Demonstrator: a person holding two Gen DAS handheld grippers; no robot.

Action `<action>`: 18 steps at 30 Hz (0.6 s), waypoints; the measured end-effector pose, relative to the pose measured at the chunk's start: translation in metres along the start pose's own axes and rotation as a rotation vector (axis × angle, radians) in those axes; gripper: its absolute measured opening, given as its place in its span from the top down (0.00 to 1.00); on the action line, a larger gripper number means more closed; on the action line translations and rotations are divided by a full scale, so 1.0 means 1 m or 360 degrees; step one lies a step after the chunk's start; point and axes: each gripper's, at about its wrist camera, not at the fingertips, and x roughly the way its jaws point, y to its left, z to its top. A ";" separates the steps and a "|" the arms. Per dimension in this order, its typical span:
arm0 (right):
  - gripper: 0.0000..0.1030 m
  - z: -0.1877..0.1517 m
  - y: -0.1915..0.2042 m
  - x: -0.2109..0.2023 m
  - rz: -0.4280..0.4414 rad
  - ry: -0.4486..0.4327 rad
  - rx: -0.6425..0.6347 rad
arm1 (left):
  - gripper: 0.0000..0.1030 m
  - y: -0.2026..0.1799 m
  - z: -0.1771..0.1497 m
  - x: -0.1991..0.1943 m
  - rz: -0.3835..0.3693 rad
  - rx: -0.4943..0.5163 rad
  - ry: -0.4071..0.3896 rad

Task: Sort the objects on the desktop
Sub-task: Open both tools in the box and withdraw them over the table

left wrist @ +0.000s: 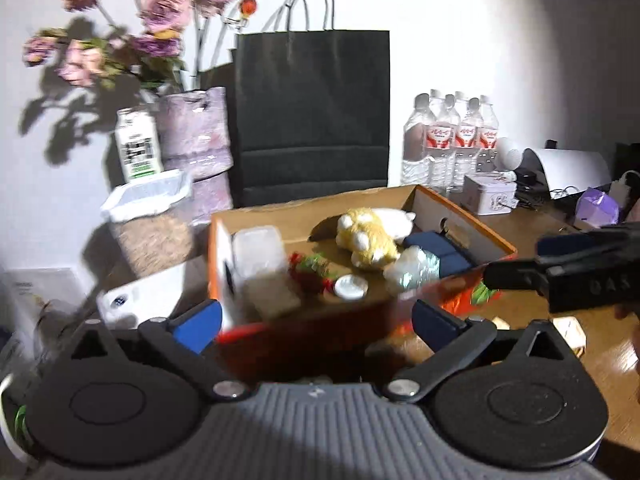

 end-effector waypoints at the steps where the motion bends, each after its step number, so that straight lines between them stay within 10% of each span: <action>1: 0.13 -0.009 0.002 -0.007 -0.0002 -0.0014 -0.0015 | 0.00 -0.002 -0.008 -0.007 0.0019 -0.0012 -0.0015; 18: 0.10 -0.139 0.020 -0.073 0.0015 -0.0023 -0.0206 | 0.00 -0.005 -0.141 -0.058 -0.0066 -0.0352 0.0116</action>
